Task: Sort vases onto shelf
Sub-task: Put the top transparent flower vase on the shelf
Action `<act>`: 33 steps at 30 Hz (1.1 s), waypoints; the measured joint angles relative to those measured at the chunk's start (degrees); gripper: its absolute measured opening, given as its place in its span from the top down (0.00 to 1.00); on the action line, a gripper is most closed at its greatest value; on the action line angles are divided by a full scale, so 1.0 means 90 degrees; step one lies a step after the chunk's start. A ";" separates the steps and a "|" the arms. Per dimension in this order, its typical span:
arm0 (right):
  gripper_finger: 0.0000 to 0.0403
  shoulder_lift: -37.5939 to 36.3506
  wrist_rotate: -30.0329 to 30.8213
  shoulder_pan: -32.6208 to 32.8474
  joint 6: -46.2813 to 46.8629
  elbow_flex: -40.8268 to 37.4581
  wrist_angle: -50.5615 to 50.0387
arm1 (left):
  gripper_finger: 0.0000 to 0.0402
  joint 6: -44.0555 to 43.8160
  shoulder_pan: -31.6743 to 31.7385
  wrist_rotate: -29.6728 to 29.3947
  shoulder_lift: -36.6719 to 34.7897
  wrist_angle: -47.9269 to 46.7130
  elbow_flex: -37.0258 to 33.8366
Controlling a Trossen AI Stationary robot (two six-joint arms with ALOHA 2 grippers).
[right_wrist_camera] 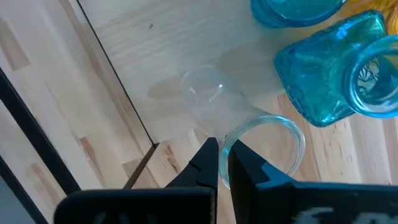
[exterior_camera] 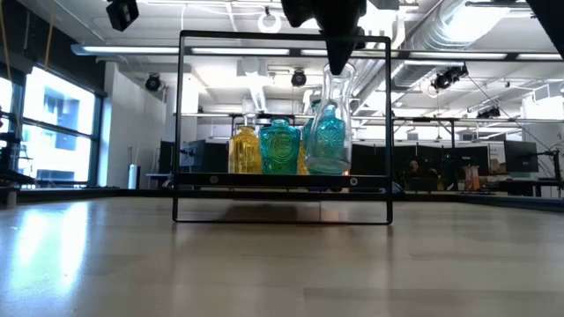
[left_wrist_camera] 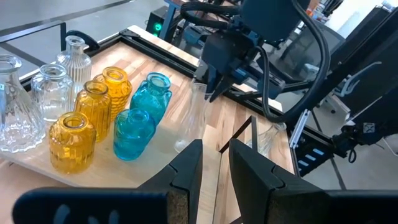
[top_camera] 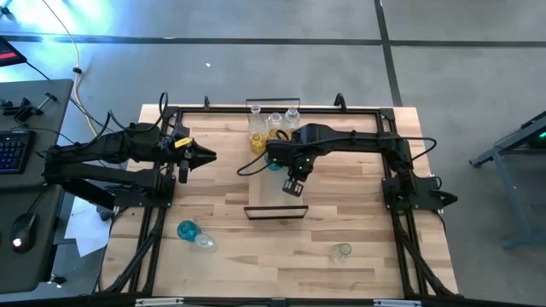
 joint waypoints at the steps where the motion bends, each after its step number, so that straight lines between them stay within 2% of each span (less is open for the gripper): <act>1: 1.00 0.0000 0.0012 0.0000 -0.0001 0.0000 -0.0023 | 0.82 0.0002 0.0000 0.0000 0.0002 -0.0002 0.0000; 33: 1.00 0.0243 0.0003 -0.0067 -0.0248 0.0017 0.0077 | 0.82 -0.0006 0.0000 -0.0001 0.0002 0.0001 -0.0002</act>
